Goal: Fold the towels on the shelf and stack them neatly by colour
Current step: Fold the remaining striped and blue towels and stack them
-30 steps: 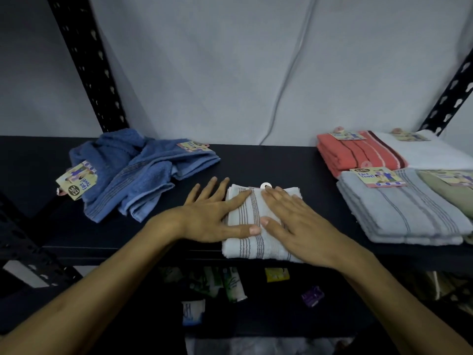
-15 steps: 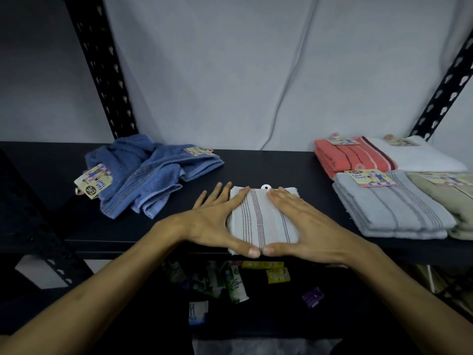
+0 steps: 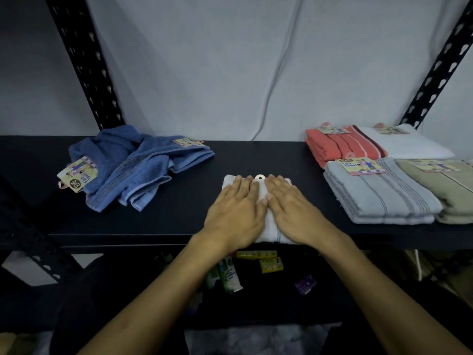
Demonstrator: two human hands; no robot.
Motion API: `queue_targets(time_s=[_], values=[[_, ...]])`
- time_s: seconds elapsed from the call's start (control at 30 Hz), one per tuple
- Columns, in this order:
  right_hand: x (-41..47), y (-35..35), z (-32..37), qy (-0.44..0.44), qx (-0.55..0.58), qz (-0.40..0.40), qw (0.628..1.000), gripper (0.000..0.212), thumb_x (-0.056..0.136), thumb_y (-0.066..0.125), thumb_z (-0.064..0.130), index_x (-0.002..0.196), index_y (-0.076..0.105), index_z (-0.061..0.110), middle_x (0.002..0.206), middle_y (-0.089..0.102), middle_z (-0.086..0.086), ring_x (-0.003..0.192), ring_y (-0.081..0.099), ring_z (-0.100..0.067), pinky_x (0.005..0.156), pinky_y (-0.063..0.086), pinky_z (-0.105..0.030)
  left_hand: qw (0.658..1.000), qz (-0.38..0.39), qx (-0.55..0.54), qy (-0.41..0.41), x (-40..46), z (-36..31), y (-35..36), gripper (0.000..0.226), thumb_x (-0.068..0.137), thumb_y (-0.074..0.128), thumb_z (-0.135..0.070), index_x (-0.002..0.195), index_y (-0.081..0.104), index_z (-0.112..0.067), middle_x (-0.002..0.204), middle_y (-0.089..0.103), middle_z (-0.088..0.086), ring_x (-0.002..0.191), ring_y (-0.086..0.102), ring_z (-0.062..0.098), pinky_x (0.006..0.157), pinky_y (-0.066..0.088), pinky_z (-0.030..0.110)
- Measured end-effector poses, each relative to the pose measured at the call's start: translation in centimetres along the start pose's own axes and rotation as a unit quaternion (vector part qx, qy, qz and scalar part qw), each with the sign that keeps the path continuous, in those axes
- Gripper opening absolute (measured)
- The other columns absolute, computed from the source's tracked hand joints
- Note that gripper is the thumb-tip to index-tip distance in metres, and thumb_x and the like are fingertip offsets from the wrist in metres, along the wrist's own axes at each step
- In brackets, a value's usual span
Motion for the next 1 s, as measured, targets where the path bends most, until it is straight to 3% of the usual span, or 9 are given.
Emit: queue_targets(time_s=[0.13,0.23,0.33,0.43,0.57,0.63,0.73,0.83,1.0], values=[[-0.9,-0.8,-1.3,0.007,-0.026,0.017,1.000,0.057,0.109,0.016,0.040,0.161,0.005,0.021,0.167,-0.001,0.009,0.152,-0.007,-0.002,0.120,-0.007,-0.025,1.000,0.017,0.007,-0.005,-1.4,1.9,-0.2,0.068,0.105,0.013,-0.056,0.162,-0.004,-0.023,0.169,-0.010,-0.009,0.153,-0.016,0.004,0.127,-0.003,0.037],[-1.9,-1.6,-2.3,-0.010,-0.021,-0.030,0.999,0.056,0.109,0.019,0.041,0.160,0.016,0.019,0.168,0.008,0.005,0.153,-0.003,-0.007,0.121,-0.007,-0.026,1.000,0.019,0.017,0.005,-1.8,2.4,-0.2,0.070,0.104,0.012,-0.058,0.161,-0.006,-0.022,0.168,-0.012,-0.009,0.152,-0.018,0.004,0.127,-0.004,0.038],[-4.5,-2.9,-1.9,-0.102,0.051,-0.082,0.990,0.056,0.102,0.036,0.055,0.150,0.045,0.028,0.162,0.030,0.009,0.153,0.009,-0.005,0.124,0.005,-0.028,0.999,0.026,0.013,0.023,-1.6,2.6,-0.1,0.072,0.103,0.013,-0.061,0.161,-0.005,-0.023,0.168,-0.012,-0.010,0.151,-0.019,0.003,0.127,-0.007,0.039],[-6.9,-2.1,-1.5,-0.171,0.045,-0.029,0.984,0.072,0.083,0.059,0.069,0.147,0.046,0.039,0.160,0.031,0.016,0.150,0.020,-0.002,0.123,0.015,-0.030,0.998,0.027,0.010,0.052,-1.6,2.8,-0.7,0.072,0.102,0.014,-0.063,0.162,-0.001,-0.025,0.170,-0.007,-0.008,0.153,-0.016,0.005,0.126,-0.010,0.041],[-7.1,-3.5,-1.6,-0.221,0.004,-0.151,0.963,0.048,0.084,0.066,0.018,0.131,0.065,0.027,0.136,0.060,0.008,0.129,0.052,-0.018,0.104,0.041,-0.050,0.990,-0.039,0.019,0.135,-3.5,-0.1,-2.2,0.084,0.093,0.013,-0.079,0.162,0.007,-0.031,0.170,0.009,0.000,0.157,-0.005,0.020,0.127,-0.002,0.045],[-6.7,-5.0,-1.0,-0.229,0.072,-0.175,0.955,0.036,0.085,0.069,0.015,0.121,0.070,0.022,0.121,0.066,0.012,0.118,0.058,-0.015,0.097,0.044,-0.050,0.981,-0.054,0.031,0.181,-4.8,-2.1,-2.1,0.093,0.087,0.029,-0.086,0.161,0.015,-0.030,0.165,0.027,-0.003,0.154,0.019,0.022,0.126,0.016,0.045],[-5.8,-6.0,-0.2,-0.225,0.103,-0.181,0.952,0.028,0.085,0.074,0.022,0.113,0.070,0.023,0.109,0.069,0.013,0.106,0.062,-0.015,0.091,0.047,-0.048,0.965,-0.155,-0.003,0.210,-4.7,-2.2,-3.2,0.054,0.099,0.050,-0.051,0.147,0.043,-0.029,0.131,0.065,-0.007,0.114,0.064,0.019,0.090,0.056,0.043],[-4.3,-6.1,-1.5,-0.176,0.168,-0.153,0.958,0.030,0.085,0.079,0.025,0.113,0.067,0.030,0.106,0.068,0.011,0.102,0.061,-0.015,0.091,0.047,-0.044,0.941,-0.181,-0.229,0.168,-3.6,-0.7,-5.6,0.028,0.100,0.062,-0.026,0.127,0.062,-0.028,0.108,0.072,-0.013,0.098,0.068,0.005,0.081,0.055,0.032],[-2.5,-8.1,-2.4,-0.139,0.371,-0.143,0.907,0.022,0.082,0.078,0.014,0.103,0.073,0.010,0.099,0.074,-0.007,0.095,0.068,-0.018,0.090,0.052,-0.037,0.902,-0.165,-0.363,0.163,-1.9,0.3,-8.7,0.017,0.101,0.060,-0.016,0.116,0.068,-0.018,0.103,0.072,-0.009,0.099,0.067,0.006,0.085,0.050,0.021]])
Point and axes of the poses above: each hand's wrist, its own x-axis towards the middle knuckle, its own y-axis out of the palm, z = x × y, the point moved 6 cm from there along x, towards the middle knuckle
